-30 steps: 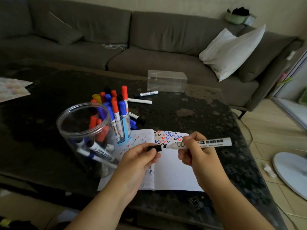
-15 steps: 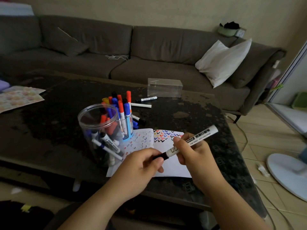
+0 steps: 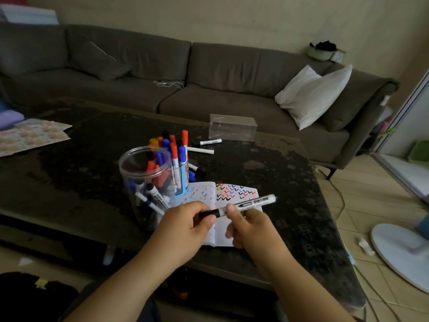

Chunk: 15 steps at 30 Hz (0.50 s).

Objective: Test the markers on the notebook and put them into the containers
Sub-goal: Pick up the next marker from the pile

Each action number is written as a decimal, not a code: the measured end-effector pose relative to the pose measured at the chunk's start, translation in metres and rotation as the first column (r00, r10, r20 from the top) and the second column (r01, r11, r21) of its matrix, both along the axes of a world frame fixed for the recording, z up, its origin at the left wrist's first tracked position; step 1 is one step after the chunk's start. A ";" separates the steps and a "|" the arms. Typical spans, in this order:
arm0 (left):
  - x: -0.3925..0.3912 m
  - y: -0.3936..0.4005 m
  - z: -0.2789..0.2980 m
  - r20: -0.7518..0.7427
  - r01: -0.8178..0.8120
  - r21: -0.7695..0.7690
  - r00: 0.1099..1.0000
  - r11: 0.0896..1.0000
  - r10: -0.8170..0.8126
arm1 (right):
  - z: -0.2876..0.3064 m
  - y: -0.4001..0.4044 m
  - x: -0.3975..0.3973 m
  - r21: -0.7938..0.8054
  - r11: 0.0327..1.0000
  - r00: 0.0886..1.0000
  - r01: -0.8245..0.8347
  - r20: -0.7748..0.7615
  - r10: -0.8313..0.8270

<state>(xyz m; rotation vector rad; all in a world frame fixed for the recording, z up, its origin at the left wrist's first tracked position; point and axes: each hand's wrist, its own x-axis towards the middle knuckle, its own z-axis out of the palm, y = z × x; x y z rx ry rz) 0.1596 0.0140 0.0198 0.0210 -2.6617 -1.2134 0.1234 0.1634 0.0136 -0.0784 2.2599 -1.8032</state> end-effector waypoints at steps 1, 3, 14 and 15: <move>0.000 -0.005 0.000 -0.007 -0.026 -0.030 1.000 0.999 0.026 | -0.003 0.002 0.000 0.122 0.991 0.996 0.061 -0.067 -0.053; 0.002 -0.014 -0.001 -0.024 -0.052 -0.103 0.998 0.993 0.050 | -0.007 0.007 -0.001 0.257 0.949 0.943 0.182 -0.319 -0.095; 0.019 -0.058 0.002 -0.153 -0.159 -0.175 0.979 0.972 0.133 | 0.023 -0.042 -0.025 0.691 0.723 0.663 0.017 -0.549 0.509; 0.020 -0.066 0.003 -0.180 -0.198 -0.163 0.969 0.967 0.168 | 0.033 -0.044 -0.027 0.600 0.799 0.670 0.045 -0.612 0.421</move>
